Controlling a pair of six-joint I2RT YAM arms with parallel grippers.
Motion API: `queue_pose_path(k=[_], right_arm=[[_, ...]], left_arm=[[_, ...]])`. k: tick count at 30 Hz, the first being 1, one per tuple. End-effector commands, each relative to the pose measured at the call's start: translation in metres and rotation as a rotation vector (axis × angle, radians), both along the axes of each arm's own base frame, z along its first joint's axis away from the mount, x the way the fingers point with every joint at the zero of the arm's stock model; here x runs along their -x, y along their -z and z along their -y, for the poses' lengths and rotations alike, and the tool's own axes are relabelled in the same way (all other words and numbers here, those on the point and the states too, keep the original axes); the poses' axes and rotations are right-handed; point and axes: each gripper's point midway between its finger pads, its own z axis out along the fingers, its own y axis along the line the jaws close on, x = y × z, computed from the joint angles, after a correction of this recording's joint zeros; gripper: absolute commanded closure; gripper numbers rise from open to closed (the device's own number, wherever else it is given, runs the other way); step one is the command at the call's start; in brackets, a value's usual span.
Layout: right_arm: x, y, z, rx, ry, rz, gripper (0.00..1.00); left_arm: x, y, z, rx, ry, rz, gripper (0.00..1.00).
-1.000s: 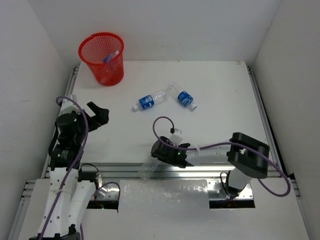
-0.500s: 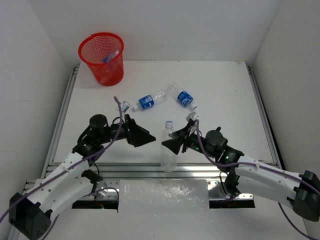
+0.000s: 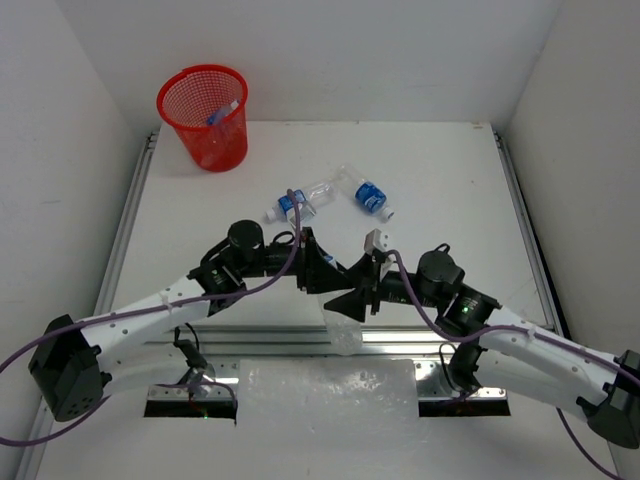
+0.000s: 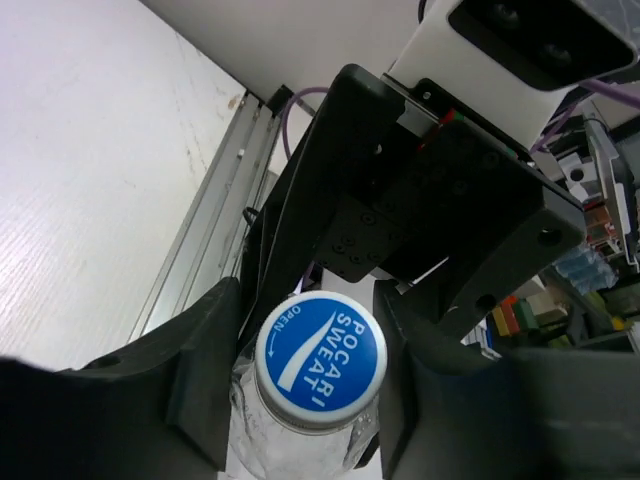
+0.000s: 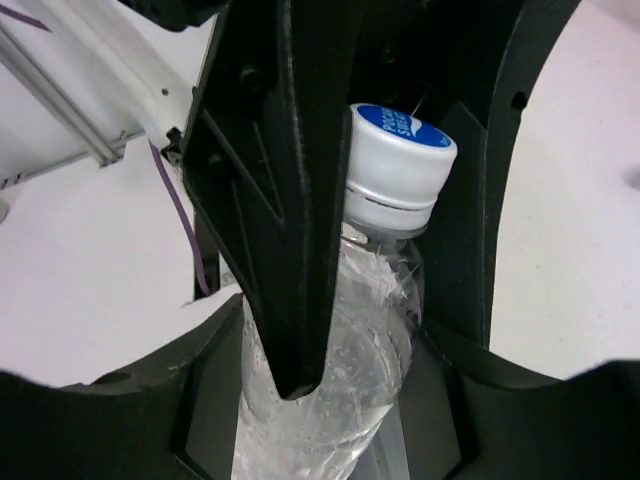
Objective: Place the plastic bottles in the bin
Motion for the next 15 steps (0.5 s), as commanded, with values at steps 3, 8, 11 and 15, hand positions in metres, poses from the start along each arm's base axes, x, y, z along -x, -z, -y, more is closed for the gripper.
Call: queue_pose_path(k=[3,8,11,15], right_arm=[[-0.007,-0.034,0.004,-0.054,0.037,0.109,0.51],[-0.035,-0.015,0.031,0.024,0.266,0.089,0.01],[-0.065,0.017,0.069,0.158,0.532,0.040,0.01],[-0.084,0.048,0.122,0.303,0.824,-0.026,0.01]], left_arm=[[-0.017,-0.038,0.005,0.063,-0.084,0.096,1.00],[-0.061,-0.041,-0.027,-0.034,-0.411,0.040,1.00],[-0.105,-0.049,-0.073,-0.092,-0.664,-0.021,1.00],[-0.154,-0.076,-0.148,-0.148,-1.012,-0.045,1.00]])
